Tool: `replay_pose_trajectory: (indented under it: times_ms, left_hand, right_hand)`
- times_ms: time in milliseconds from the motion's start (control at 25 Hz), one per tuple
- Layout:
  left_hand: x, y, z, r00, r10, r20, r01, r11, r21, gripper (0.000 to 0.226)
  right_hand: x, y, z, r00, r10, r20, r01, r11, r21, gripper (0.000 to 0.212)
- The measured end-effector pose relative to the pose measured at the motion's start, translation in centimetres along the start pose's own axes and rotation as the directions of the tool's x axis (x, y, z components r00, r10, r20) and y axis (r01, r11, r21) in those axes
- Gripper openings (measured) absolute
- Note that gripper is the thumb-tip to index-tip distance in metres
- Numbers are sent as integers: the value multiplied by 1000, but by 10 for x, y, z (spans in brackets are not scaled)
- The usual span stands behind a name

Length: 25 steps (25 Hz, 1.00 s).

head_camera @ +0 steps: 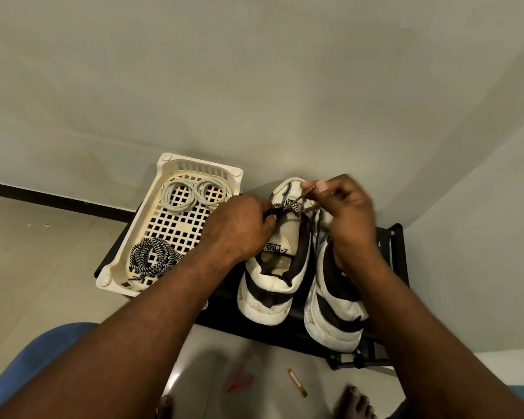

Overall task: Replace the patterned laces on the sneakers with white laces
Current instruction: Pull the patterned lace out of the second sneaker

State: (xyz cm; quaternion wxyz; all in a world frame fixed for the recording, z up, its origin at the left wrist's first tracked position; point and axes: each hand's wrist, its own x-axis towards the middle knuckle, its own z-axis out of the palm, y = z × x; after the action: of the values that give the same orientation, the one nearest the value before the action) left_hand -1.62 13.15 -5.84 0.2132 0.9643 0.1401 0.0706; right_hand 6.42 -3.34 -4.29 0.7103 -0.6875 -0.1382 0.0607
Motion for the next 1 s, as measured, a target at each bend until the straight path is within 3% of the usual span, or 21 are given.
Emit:
replay_pose_trajectory:
  times_ms: [40, 80, 120, 160, 200, 280, 360, 440, 480, 560, 600, 640, 680, 720, 760, 800, 840, 880, 920, 960, 1000]
  left_hand:
    - [0, 0, 0, 1000, -2, -2, 2, 1000, 3, 35]
    - [0, 1, 1, 1000, -3, -1, 3, 1000, 6, 34]
    - [0, 1, 1, 1000, 1, -4, -1, 1000, 9, 32]
    - [-1, 1, 1, 1000, 4, -7, -4, 1000, 10, 31]
    - [-2, 1, 0, 1000, 10, -17, -10, 1000, 5, 30]
    - [-3, 2, -3, 999, 21, -42, -22, 1000, -20, 32]
    - [-4, 4, -5, 998, 20, -62, -23, 998, -52, 32]
    - [-5, 5, -7, 998, 3, -65, -7, 997, -75, 32]
    - [-6, 6, -7, 998, -9, -67, 4, 997, -82, 32]
    - [-6, 6, -8, 997, -35, -72, 29, 995, -92, 30]
    - [-6, 6, -9, 996, -46, -70, 40, 995, -97, 29]
    - [-5, 7, -9, 996, -53, -69, 46, 994, -98, 28]
    - [-5, 7, -9, 996, -52, -71, 45, 994, -95, 29]
    - [-5, 7, -8, 996, -48, -72, 41, 995, -89, 29]
    - [-5, 7, -8, 996, -42, -73, 36, 996, -83, 28]
    - [-5, 8, -7, 997, -36, -74, 30, 997, -78, 27]
    - [-5, 8, -7, 997, -30, -75, 24, 997, -77, 26]
    - [-5, 8, -7, 997, -26, -77, 19, 996, -83, 27]
    - [-5, 8, -8, 996, -25, -80, 17, 995, -98, 28]
    - [-5, 8, -9, 996, -31, -83, 21, 993, -113, 32]
    - [-5, 8, -10, 995, -41, -87, 30, 992, -124, 34]
  right_hand:
    - [3, -7, -4, 999, 45, -26, -38, 969, 245, 22]
    - [3, -12, -7, 995, 73, -61, -49, 941, 334, 23]
    - [5, -13, -9, 992, 77, -101, -48, 962, 267, 21]
    - [5, -11, -9, 991, 60, -119, -56, 998, 40, 14]
    - [3, -7, -7, 997, 39, -74, -56, 966, -252, 13]
    - [-7, 3, 1, 992, -21, 121, 101, 701, -706, 36]
    - [-10, 9, 5, 958, -89, 274, 283, 457, -843, 30]
    - [-7, 11, 3, 944, -112, 310, 329, 398, -857, 15]
    - [-6, 12, 2, 949, -122, 292, 315, 450, -836, 10]
    - [-3, 11, 1, 982, -127, 143, 189, 753, -630, 7]
    - [0, 5, -2, 996, -78, 43, 89, 916, -391, 11]
    - [3, -3, -6, 1000, 2, -22, -4, 995, -97, 15]
    - [5, -10, -9, 995, 92, -36, -85, 984, 158, 18]
    - [6, -15, -10, 987, 153, -44, -134, 948, 290, 19]
    - [5, -17, -9, 981, 178, -73, -150, 947, 285, 18]
    - [4, -15, -7, 983, 143, -112, -130, 984, 118, 14]
    - [2, -11, -4, 993, 52, -102, -68, 985, -160, 7]
    - [-3, -6, 0, 999, -44, -4, 37, 890, -454, 11]
    - [-8, 1, 4, 986, -94, 139, 165, 700, -695, 23]
    - [-11, 6, 6, 962, -88, 260, 269, 487, -831, 29]
    - [-11, 8, 7, 948, -76, 310, 316, 356, -879, 27]
